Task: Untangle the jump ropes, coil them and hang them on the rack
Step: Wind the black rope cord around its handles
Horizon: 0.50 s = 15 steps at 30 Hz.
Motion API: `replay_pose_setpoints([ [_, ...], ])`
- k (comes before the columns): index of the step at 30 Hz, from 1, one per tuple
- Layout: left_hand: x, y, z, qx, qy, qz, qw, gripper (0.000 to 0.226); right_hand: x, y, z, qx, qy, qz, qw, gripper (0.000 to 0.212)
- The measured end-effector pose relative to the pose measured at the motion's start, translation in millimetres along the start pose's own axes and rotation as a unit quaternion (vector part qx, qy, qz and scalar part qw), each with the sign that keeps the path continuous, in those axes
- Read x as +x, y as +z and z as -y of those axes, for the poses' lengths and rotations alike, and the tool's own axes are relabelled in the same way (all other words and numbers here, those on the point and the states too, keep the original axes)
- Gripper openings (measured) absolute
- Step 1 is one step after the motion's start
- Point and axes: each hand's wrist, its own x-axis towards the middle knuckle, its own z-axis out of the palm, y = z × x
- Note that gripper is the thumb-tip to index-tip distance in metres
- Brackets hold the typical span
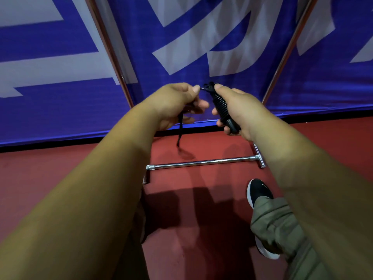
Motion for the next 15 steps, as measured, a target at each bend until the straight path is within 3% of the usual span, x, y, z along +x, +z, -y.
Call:
replay_pose_setpoints([
  [5, -5.5, 4.1, -9.0, -0.119, 0.043, 0.001, 0.992, 0.023, 1.3, -1.0, 3.5, 0.026, -0.001, -0.002, 1.000, 0.033],
  [10, -5.1, 2.9, -10.0, -0.094, 0.029, 0.041, 0.994, 0.020, 0.3, -5.4, 5.6, 0.050, 0.003, -0.011, 0.999, 0.036],
  [15, 2.0, 4.1, 0.6, 0.033, 0.066, -0.025, 0.997, 0.024, 0.1, -7.7, 2.5, 0.059, 0.014, -0.024, 0.998, 0.037],
])
